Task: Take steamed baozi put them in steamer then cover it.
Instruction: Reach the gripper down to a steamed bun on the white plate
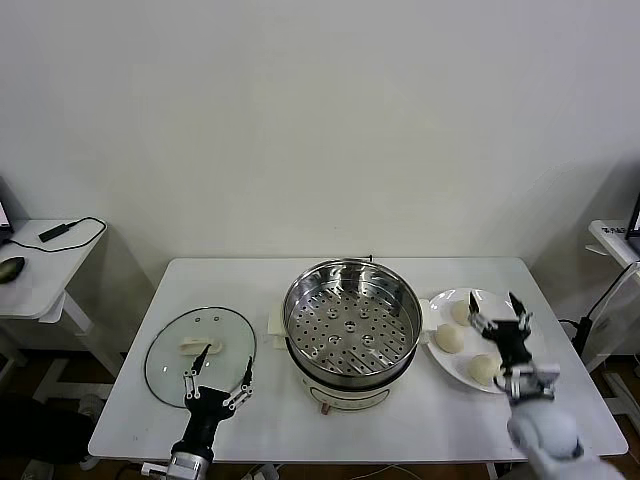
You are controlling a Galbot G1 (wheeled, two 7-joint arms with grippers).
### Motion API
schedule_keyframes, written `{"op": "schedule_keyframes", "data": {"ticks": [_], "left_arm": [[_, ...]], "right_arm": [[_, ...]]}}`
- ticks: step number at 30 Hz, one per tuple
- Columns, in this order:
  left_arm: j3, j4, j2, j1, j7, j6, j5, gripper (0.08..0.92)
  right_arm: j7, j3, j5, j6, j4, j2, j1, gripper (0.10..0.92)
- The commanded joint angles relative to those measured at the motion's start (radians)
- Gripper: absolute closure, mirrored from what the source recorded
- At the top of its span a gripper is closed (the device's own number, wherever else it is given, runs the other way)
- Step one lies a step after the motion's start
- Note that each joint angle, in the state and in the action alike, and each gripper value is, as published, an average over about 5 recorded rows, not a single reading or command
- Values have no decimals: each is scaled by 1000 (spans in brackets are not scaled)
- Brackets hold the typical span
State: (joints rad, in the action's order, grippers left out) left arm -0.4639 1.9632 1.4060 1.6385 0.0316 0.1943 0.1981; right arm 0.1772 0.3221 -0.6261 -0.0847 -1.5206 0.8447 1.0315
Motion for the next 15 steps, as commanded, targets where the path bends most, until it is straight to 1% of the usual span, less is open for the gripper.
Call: {"op": "schedule_keyframes", "data": {"ticks": [1,2,5,8,10,12,15], "left_arm": [[5,15,0,10,-1,7,-5,177],[6,17,1,11,-1,8,-5,177],[12,17,1,11,0,8,-3,177],[18,14,2,9,0,9,-1,177],[21,13,3,9,0,10,0,177],[23,12,4,8,0,10,1,177],[23,11,5,8,1,11,2,177]], "right_arm": [[-82,-156,-83,103,219,-116,-335,203],[-136,-181,-86,124,243,-132,-365,203],[-369,-265,-65,202,310,-190,-454,203],[-635,-392,23,240,378,-243,-552,203],[-810,-487,115,234,432,-263,-634,203],[-948,-575,200,206,489,-267,-721,203],[-1115,-691,323,149,571,-250,-844,203]]}}
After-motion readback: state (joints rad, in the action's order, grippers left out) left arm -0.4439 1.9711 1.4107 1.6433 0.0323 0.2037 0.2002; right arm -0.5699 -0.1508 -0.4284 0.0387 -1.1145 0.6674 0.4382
